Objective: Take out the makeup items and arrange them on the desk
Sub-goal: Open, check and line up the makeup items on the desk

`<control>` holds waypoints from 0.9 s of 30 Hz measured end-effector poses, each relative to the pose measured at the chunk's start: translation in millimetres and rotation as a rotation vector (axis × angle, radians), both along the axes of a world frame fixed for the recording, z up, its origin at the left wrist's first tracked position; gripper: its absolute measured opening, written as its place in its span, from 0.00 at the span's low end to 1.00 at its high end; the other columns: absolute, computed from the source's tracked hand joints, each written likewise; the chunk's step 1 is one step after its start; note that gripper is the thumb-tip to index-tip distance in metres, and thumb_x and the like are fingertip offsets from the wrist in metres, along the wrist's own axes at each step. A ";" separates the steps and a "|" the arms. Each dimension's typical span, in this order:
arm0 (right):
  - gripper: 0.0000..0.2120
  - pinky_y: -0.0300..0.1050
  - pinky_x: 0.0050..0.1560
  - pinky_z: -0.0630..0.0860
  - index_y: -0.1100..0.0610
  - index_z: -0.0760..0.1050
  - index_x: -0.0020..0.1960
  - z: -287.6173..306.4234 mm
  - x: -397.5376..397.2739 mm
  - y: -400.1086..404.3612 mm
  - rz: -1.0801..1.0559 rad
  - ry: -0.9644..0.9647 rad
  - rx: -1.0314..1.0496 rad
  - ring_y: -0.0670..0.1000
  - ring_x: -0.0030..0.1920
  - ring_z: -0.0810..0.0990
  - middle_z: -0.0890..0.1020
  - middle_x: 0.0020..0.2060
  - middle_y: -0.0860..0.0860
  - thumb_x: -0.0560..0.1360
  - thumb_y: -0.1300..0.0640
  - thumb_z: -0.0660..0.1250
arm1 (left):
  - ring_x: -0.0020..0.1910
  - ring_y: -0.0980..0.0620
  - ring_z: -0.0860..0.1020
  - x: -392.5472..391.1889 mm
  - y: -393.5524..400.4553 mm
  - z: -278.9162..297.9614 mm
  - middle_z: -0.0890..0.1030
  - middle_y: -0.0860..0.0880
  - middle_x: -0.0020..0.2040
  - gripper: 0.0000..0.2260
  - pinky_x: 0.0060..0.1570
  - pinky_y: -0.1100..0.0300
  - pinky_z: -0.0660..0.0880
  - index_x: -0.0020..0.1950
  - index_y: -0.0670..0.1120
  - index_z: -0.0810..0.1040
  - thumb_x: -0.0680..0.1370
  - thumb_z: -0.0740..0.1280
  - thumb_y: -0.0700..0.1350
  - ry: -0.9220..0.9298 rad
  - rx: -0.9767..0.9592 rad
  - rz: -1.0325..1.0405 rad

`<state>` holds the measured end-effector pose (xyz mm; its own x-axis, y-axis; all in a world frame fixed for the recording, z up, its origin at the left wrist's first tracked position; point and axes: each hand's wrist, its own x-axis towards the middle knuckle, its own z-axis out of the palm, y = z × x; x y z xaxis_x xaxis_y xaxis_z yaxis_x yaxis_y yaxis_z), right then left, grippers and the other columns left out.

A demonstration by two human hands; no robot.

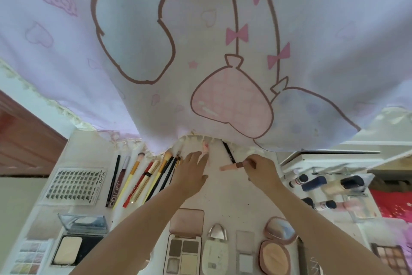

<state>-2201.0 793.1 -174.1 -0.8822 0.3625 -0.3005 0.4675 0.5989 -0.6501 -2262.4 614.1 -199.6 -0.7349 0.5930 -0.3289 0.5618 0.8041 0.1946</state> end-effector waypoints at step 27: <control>0.12 0.26 0.27 0.64 0.44 0.58 0.30 181.7 16.9 48.3 0.463 0.791 0.151 0.39 0.27 0.70 0.61 0.21 0.41 0.72 0.48 0.50 | 0.24 0.62 0.65 28.5 54.1 196.3 0.65 0.54 0.30 0.10 0.26 0.72 0.64 0.39 0.53 0.64 0.80 0.55 0.43 -0.255 0.740 -0.179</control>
<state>-2184.1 841.4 7.6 -0.8770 -0.0906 0.4719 -0.3852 0.7196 -0.5778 -2233.9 668.2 -3.3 -0.5633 0.8247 0.0508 0.5367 0.3184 0.7814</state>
